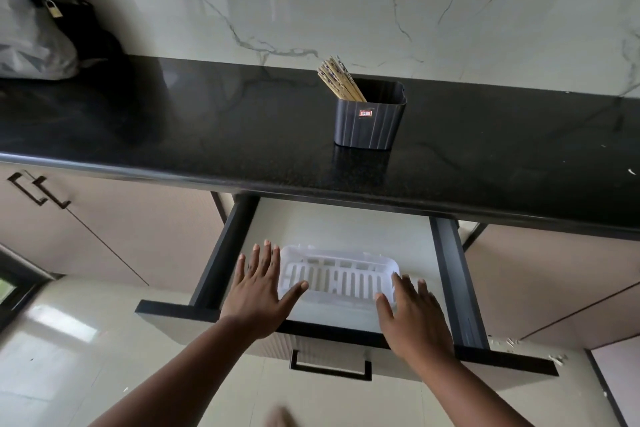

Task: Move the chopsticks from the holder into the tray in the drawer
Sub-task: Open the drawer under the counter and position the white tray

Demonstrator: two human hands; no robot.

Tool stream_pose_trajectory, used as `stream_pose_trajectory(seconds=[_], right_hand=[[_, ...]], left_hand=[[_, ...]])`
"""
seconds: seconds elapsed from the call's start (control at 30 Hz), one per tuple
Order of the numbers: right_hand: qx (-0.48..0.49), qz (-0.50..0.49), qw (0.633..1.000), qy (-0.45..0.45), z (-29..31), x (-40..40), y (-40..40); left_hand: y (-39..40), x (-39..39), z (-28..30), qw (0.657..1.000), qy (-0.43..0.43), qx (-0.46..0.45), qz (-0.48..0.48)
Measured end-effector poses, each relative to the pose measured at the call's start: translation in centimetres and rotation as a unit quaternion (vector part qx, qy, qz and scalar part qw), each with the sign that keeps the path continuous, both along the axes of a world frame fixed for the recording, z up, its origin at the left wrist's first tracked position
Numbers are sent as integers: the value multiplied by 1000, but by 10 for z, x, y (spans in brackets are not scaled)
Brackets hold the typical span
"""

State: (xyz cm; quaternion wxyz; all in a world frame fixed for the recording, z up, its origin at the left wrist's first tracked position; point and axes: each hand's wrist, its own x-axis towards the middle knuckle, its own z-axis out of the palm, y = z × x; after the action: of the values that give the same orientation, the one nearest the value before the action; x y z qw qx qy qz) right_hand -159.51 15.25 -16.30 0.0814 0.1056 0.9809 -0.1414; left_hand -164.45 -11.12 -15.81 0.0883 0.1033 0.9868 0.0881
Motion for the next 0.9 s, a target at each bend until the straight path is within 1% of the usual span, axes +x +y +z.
stream_pose_trajectory(seconds=[0.23,0.47,0.57,0.67,0.73,0.8,0.83,0.87,0.9], right_hand=[[19,7,1000,2,5,-36,6],[0,-1,1000,-12,7,-35,6],[4,-5,1000,-19,8,-33,5],[-8,-29,999,-41,10,-32,4],[-44,-67,995,-56,12,-35,6],[-121,-129,982,-66,14,-44,10],[-154,-157,973,-66,16,-51,13],[-179,-178,965,-65,17,-58,16],[-197,-196,959,-64,19,-66,18]], left_hand=[[7,-36,-1,999,11,-31,-16],[6,-39,-7,1000,-8,-21,-19],[4,-38,-9,999,-28,-16,-16],[4,-41,-7,996,-84,5,-3],[5,-48,-3,990,-130,43,19],[3,-59,3,979,-163,112,54],[2,-66,6,967,-181,162,77],[-1,-74,8,946,-208,225,106],[-4,-81,10,917,-239,290,136]])
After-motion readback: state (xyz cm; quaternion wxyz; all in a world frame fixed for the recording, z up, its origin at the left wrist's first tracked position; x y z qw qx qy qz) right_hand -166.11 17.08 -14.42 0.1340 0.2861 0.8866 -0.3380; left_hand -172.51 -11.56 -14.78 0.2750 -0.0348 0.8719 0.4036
